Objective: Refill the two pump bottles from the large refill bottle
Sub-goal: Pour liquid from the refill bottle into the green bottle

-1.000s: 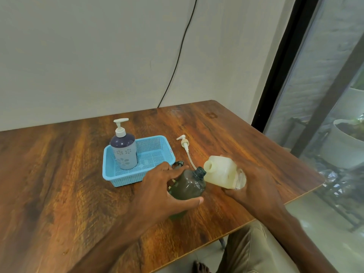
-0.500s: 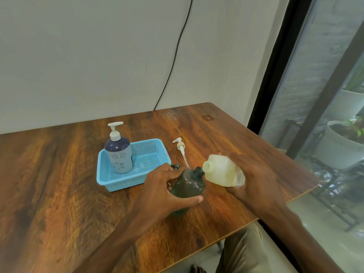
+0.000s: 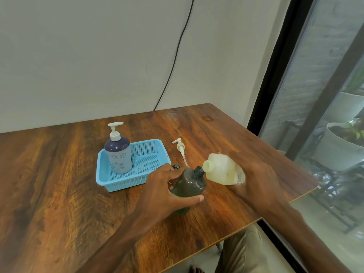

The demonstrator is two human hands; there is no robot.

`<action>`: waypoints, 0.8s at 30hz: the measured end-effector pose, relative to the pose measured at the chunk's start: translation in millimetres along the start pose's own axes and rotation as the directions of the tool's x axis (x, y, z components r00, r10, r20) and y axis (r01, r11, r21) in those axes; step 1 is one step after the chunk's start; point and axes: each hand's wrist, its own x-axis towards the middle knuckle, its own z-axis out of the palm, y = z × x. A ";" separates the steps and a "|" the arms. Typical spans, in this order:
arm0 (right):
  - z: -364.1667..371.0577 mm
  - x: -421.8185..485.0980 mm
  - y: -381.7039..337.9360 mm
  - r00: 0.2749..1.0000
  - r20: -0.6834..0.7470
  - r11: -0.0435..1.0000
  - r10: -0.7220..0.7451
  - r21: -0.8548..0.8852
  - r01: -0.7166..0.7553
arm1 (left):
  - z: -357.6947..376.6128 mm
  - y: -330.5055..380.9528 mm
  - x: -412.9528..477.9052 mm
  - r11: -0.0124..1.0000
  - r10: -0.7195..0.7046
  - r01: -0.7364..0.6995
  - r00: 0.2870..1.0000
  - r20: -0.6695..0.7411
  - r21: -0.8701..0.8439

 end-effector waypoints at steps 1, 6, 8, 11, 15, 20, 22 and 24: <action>-0.3 0.7 0.1 1.000 0.006 1.000 0.000 0.000 0.000 | 1.1 -0.8 0.5 1.000 0.001 -0.001 1.000 -0.005 -0.006; -0.9 5.2 1.7 1.000 0.011 1.000 0.000 -0.007 0.001 | 6.4 -4.0 3.0 0.999 0.026 -0.027 0.999 -0.039 -0.041; -0.7 6.6 2.8 1.000 0.017 1.000 0.002 -0.003 -0.002 | 7.8 -4.3 4.2 0.997 0.042 -0.045 0.998 -0.052 -0.057; -1.2 8.0 4.8 1.000 0.020 1.000 -0.003 0.005 0.003 | 9.4 -4.5 5.2 0.995 0.044 -0.049 0.997 -0.055 -0.085; -1.5 10.1 4.6 1.000 0.024 1.000 -0.008 -0.007 0.009 | 11.9 -3.5 5.1 0.989 0.079 -0.089 0.993 -0.085 -0.118; -2.7 10.8 3.2 0.999 0.035 1.000 -0.024 0.000 0.024 | 14.1 -6.4 6.6 0.987 0.092 -0.105 0.990 -0.105 -0.124; -2.4 11.5 3.0 0.999 0.035 0.999 -0.030 -0.009 0.031 | 14.8 -8.0 7.5 0.987 0.093 -0.106 0.990 -0.108 -0.119; -2.0 12.2 2.9 0.999 0.031 0.999 -0.034 -0.014 0.035 | 15.9 -9.1 7.9 0.988 0.094 -0.107 0.989 -0.112 -0.113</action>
